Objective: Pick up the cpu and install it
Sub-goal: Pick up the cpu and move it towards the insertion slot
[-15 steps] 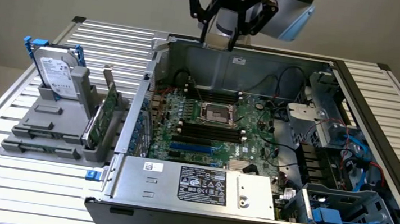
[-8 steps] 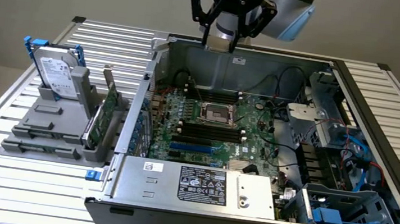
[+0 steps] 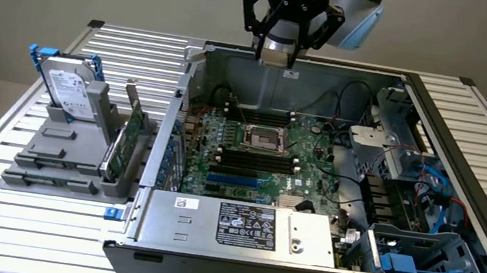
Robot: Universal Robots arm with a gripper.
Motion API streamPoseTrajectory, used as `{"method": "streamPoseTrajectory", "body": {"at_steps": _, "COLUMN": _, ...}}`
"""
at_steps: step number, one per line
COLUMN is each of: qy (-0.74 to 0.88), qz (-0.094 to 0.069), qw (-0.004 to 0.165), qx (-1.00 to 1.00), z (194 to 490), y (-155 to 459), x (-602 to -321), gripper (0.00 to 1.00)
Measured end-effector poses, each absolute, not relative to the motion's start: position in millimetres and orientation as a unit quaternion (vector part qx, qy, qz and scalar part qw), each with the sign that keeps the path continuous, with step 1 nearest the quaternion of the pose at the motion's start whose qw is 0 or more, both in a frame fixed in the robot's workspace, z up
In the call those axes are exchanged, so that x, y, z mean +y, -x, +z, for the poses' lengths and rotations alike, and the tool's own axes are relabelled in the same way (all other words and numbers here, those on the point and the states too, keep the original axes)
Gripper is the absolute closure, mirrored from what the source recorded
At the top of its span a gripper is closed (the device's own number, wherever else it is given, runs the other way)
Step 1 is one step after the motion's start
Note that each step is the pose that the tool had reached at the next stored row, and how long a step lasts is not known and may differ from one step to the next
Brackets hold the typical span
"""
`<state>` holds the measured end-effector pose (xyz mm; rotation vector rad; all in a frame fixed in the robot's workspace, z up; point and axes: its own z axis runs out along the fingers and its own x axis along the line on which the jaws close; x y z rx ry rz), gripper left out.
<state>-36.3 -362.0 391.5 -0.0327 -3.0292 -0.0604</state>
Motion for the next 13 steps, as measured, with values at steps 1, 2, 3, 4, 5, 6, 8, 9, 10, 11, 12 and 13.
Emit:
{"method": "streamPoseTrajectory", "body": {"at_steps": 1, "qy": 0.011, "qz": -0.02, "qw": 0.055, "qx": -0.998, "z": 391, "y": 33, "x": -361, "gripper": 0.45}}
{"method": "streamPoseTrajectory", "body": {"at_steps": 2, "qy": 0.011, "qz": -0.02, "qw": 0.054, "qx": -0.998, "z": 390, "y": 30, "x": -360, "gripper": 0.45}}
{"method": "streamPoseTrajectory", "body": {"at_steps": 3, "qy": 0.011, "qz": -0.02, "qw": 0.054, "qx": -0.998, "z": 388, "y": 28, "x": -359, "gripper": 0.45}}
{"method": "streamPoseTrajectory", "body": {"at_steps": 4, "qy": 0.011, "qz": -0.02, "qw": 0.054, "qx": -0.998, "z": 387, "y": 25, "x": -357, "gripper": 0.45}}
{"method": "streamPoseTrajectory", "body": {"at_steps": 5, "qy": 0.011, "qz": -0.02, "qw": 0.054, "qx": -0.998, "z": 385, "y": 23, "x": -356, "gripper": 0.45}}
{"method": "streamPoseTrajectory", "body": {"at_steps": 6, "qy": 0.011, "qz": -0.02, "qw": 0.054, "qx": -0.998, "z": 384, "y": 21, "x": -355, "gripper": 0.45}}
{"method": "streamPoseTrajectory", "body": {"at_steps": 8, "qy": 0.011, "qz": -0.02, "qw": 0.054, "qx": -0.998, "z": 380, "y": 19, "x": -352, "gripper": 0.45}}
{"method": "streamPoseTrajectory", "body": {"at_steps": 9, "qy": 0.011, "qz": -0.02, "qw": 0.054, "qx": -0.998, "z": 378, "y": 19, "x": -350, "gripper": 0.45}}
{"method": "streamPoseTrajectory", "body": {"at_steps": 10, "qy": 0.011, "qz": -0.02, "qw": 0.054, "qx": -0.998, "z": 376, "y": 19, "x": -349, "gripper": 0.45}}
{"method": "streamPoseTrajectory", "body": {"at_steps": 11, "qy": 0.011, "qz": -0.02, "qw": 0.054, "qx": -0.998, "z": 375, "y": 19, "x": -348, "gripper": 0.45}}
{"method": "streamPoseTrajectory", "body": {"at_steps": 12, "qy": 0.011, "qz": -0.02, "qw": 0.054, "qx": -0.998, "z": 373, "y": 19, "x": -346, "gripper": 0.45}}
{"method": "streamPoseTrajectory", "body": {"at_steps": 13, "qy": 0.011, "qz": -0.02, "qw": 0.054, "qx": -0.998, "z": 371, "y": 19, "x": -345, "gripper": 0.45}}
